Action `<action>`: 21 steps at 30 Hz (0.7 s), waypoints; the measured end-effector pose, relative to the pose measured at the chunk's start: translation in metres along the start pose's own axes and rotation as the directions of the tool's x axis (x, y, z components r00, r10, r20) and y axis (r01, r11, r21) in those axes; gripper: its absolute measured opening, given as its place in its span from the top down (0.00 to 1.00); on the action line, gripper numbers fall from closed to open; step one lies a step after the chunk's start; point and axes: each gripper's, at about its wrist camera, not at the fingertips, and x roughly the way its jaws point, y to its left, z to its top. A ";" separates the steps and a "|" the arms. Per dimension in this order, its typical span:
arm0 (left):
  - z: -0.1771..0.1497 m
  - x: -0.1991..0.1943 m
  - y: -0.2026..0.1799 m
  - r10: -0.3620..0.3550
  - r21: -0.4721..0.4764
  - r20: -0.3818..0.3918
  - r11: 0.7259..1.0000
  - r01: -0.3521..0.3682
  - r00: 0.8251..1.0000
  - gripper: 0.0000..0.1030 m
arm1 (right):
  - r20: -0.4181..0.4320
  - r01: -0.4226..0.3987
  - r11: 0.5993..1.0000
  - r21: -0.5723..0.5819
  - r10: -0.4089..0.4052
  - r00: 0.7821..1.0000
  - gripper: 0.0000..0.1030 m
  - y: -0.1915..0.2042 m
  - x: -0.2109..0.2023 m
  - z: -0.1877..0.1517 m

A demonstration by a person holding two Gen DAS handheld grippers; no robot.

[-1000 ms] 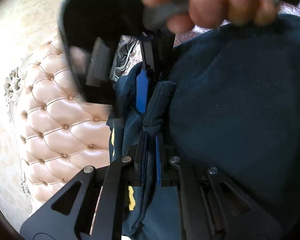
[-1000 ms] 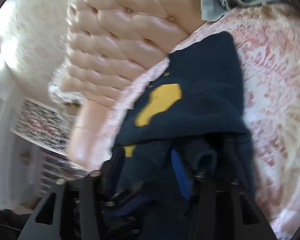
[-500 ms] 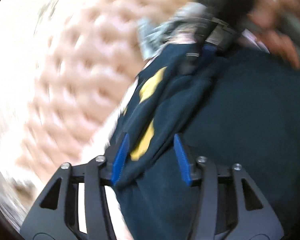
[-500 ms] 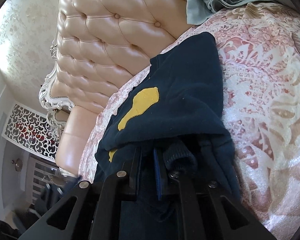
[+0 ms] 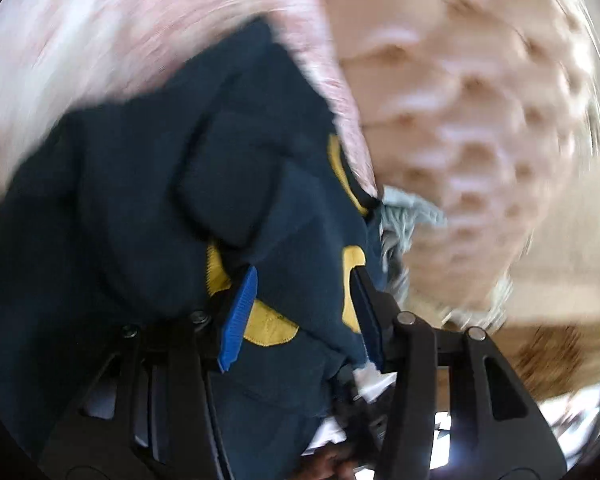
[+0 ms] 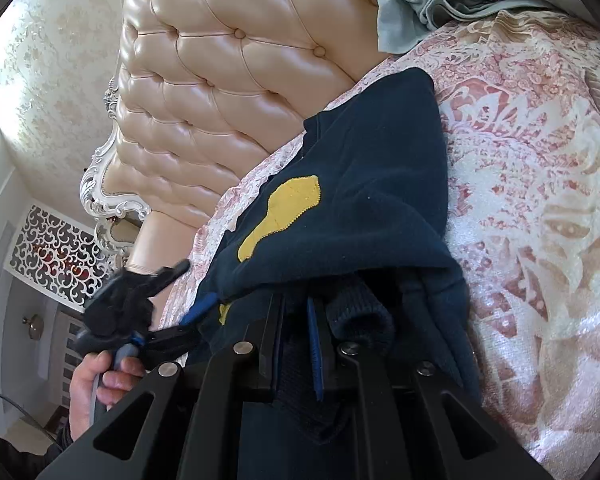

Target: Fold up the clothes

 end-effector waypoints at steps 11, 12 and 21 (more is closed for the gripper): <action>0.003 0.012 0.008 0.001 -0.099 0.081 0.995 0.007 0.997 0.50 | 0.002 -0.015 1.000 -0.006 0.015 1.000 0.86 0.002 0.000 0.001; 0.006 0.017 0.009 0.004 -0.102 0.081 0.995 0.004 0.997 0.50 | 0.002 -0.015 1.000 -0.006 0.015 1.000 0.86 0.003 0.000 0.000; 0.017 0.022 -0.025 0.038 0.056 0.087 0.997 -0.043 0.995 0.85 | -0.001 -0.099 0.994 0.046 0.099 0.995 0.62 0.005 -0.007 -0.001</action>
